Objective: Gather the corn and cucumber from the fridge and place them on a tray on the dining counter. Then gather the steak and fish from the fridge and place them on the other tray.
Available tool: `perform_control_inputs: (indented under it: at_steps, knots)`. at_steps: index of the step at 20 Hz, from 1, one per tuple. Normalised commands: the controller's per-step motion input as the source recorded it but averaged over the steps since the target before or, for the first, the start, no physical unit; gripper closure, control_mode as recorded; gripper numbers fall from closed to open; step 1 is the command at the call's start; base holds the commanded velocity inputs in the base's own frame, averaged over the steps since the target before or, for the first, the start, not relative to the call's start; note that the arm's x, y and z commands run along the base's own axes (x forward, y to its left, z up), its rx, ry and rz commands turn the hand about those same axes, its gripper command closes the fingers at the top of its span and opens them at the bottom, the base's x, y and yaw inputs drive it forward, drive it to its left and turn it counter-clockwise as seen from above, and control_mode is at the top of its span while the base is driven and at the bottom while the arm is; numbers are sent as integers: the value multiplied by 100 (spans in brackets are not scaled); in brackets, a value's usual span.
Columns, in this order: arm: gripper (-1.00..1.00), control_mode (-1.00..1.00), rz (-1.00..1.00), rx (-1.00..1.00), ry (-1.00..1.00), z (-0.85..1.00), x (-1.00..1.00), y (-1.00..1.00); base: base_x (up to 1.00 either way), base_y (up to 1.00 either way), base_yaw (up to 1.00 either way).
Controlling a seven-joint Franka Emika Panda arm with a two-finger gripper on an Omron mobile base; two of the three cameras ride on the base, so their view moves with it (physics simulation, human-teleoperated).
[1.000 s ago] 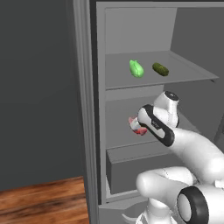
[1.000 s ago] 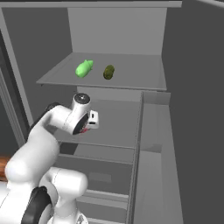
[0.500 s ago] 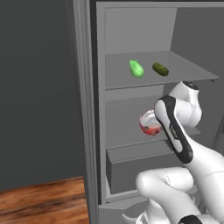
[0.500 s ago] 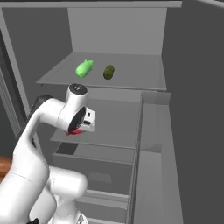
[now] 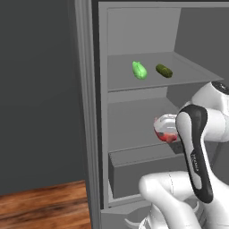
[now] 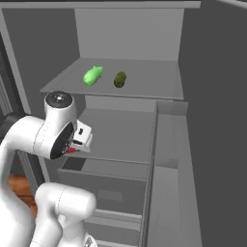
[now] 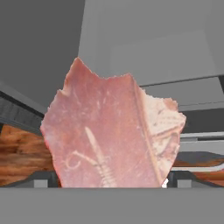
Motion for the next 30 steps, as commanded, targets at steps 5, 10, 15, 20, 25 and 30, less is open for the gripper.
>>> perform_control_inputs:
  at_steps: [5,10,15,20,25,30]
  knots:
    - [100,-100,-8,-1,-5,43,-40,0,0,0,0]
    - [100,-100,-6,0,-12,4,-46,0,0,0,0]
    - [100,-100,0,0,-1,0,-4,0,0,0,0]
    - [100,100,0,0,0,0,-1,0,-39,19,-5]
    - [100,100,0,0,0,0,0,0,-50,51,-24]
    - [100,100,0,0,0,0,0,0,-39,76,-34]
